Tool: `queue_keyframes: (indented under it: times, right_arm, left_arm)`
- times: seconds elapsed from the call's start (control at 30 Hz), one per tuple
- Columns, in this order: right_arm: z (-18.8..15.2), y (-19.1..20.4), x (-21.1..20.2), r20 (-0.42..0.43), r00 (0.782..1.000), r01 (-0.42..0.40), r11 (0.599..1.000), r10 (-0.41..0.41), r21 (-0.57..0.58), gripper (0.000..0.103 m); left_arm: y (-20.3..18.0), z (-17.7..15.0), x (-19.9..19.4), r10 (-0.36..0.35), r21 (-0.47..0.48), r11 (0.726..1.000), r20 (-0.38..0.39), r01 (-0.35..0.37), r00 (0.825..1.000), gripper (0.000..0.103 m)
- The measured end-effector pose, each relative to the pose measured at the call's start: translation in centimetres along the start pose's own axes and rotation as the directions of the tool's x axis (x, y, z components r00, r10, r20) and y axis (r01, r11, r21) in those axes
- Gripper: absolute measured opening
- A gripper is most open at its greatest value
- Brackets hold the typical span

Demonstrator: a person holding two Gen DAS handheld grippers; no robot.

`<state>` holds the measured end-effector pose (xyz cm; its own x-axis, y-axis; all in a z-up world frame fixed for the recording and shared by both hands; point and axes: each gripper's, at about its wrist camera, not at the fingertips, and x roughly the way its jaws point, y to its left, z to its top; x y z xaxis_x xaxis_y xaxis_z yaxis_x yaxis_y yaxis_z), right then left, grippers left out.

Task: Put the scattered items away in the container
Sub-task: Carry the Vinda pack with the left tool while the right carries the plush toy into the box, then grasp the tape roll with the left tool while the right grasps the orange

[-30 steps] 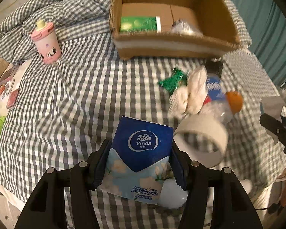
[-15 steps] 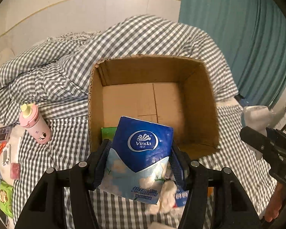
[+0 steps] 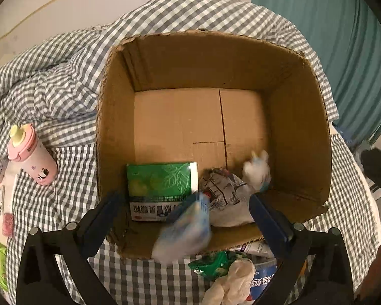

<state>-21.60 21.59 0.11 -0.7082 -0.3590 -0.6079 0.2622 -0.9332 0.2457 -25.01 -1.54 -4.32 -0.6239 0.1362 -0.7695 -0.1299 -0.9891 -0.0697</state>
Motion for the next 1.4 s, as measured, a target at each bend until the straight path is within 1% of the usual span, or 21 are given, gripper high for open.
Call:
queue_keyframes:
  times: [0.17,0.23,0.33,0.4,0.5,0.57,0.63,0.7,0.77,0.83,0.87,0.9,0.93,1.03,1.1,1.23,1.27,1.3,1.33,1.37,1.4]
  right_arm:
    - [-1.0,-1.1,-3.8,0.016,1.000,-0.004,1.000,0.004,0.001,0.103]
    - [-1.3,-1.0,-5.9,0.029,1.000,0.000,1.000,0.000,-0.018,0.103]
    - [-2.4,-0.6,-9.0,0.028,0.999,-0.023,0.998,0.025,-0.064,0.103]
    - [-3.7,0.2,-10.6,0.023,1.000,-0.016,0.994,0.019,-0.108,0.103]
    - [-6.5,1.5,-12.2,0.017,0.999,0.039,0.983,-0.037,-0.181,0.103]
    - [-8.4,1.8,-12.5,-0.004,0.999,0.043,0.981,-0.045,-0.191,0.103]
    - [-10.0,1.5,-12.4,-0.034,0.999,0.034,0.985,-0.040,-0.167,0.103]
    - [-11.5,1.2,-12.1,-0.070,0.997,0.026,0.991,-0.035,-0.132,0.103]
    - [-12.9,1.0,-11.9,-0.103,0.993,0.036,0.992,-0.049,-0.120,0.103]
    - [-13.8,1.0,-11.9,-0.122,0.991,0.039,0.992,-0.054,-0.122,0.103]
    - [-14.1,1.0,-12.0,-0.125,0.991,0.039,0.992,-0.055,-0.124,0.103]
    - [-14.2,1.0,-12.2,-0.126,0.990,0.039,0.991,-0.055,-0.125,0.103]
    - [-14.3,0.9,-12.3,-0.129,0.990,0.038,0.991,-0.054,-0.126,0.102]
    - [-14.1,0.0,-12.2,-0.128,0.990,0.050,0.993,-0.064,-0.111,0.103]
    - [-14.3,-0.9,-11.6,-0.135,0.988,0.062,0.994,-0.073,-0.089,0.103]
    - [-14.6,-2.6,-10.2,-0.165,0.983,0.078,0.996,-0.085,-0.050,0.102]
    - [-14.7,-3.0,-9.7,-0.172,0.981,0.079,0.996,-0.085,-0.041,0.102]
    - [-14.7,-3.3,-9.4,-0.179,0.980,0.077,0.996,-0.082,-0.035,0.101]
    - [-14.7,-3.5,-9.0,-0.187,0.979,0.072,0.997,-0.077,-0.030,0.096]
    - [-14.7,-3.8,-8.5,-0.199,0.977,0.069,0.997,-0.073,-0.027,0.088]
    - [-14.7,-3.9,-8.0,-0.209,0.975,0.066,0.997,-0.070,-0.025,0.083]
  left_arm:
    - [0.2,-0.9,-1.6,0.000,-0.014,1.000,-0.022,0.000,1.000,0.103]
    - [0.1,-1.9,-3.0,0.013,0.001,1.000,-0.020,-0.013,1.000,0.103]
    - [0.5,-3.9,-5.5,0.028,0.016,1.000,-0.027,-0.027,0.999,0.103]
    - [0.8,-6.0,-7.2,0.026,0.023,0.999,-0.034,-0.026,0.999,0.103]
    - [1.0,-9.6,-8.7,0.029,0.027,0.999,-0.055,-0.027,0.998,0.103]
    - [1.0,-12.3,-8.9,0.021,0.024,1.000,-0.092,-0.018,0.996,0.103]
    - [0.9,-14.6,-8.4,0.007,0.004,1.000,-0.140,-0.006,0.990,0.103]
    - [0.6,-17.0,-7.3,-0.041,-0.052,0.998,-0.219,0.030,0.975,0.103]
    - [0.1,-18.8,-6.2,-0.129,-0.142,0.986,-0.292,0.090,0.948,0.103]
    - [-0.6,-19.9,-5.2,-0.216,-0.229,0.963,-0.333,0.143,0.918,0.103]
    - [-1.0,-20.2,-4.7,-0.245,-0.271,0.950,-0.344,0.154,0.906,0.103]
    - [-1.4,-20.3,-4.2,-0.258,-0.304,0.941,-0.350,0.151,0.901,0.103]
    - [-1.6,-20.3,-3.9,-0.256,-0.321,0.937,-0.350,0.141,0.901,0.103]
    - [-2.2,-19.8,-2.7,-0.213,-0.353,0.932,-0.347,0.083,0.913,0.103]
    - [-2.6,-19.8,-2.1,-0.209,-0.379,0.923,-0.337,0.071,0.918,0.103]
    - [-4.0,-19.7,-2.0,-0.169,-0.329,0.942,-0.289,0.068,0.942,0.103]
    - [-4.4,-19.7,-1.9,-0.153,-0.306,0.950,-0.281,0.063,0.947,0.101]
    - [-4.8,-19.7,-1.9,-0.136,-0.281,0.958,-0.274,0.056,0.952,0.080]
    - [-5.0,-19.8,-1.8,-0.132,-0.260,0.964,-0.270,0.060,0.954,0.042]
    - [-5.3,-19.8,-1.7,-0.159,-0.246,0.965,-0.268,0.092,0.950,0.028]
    - [-5.6,-19.6,-1.6,-0.180,-0.229,0.966,-0.267,0.119,0.947,0.022]
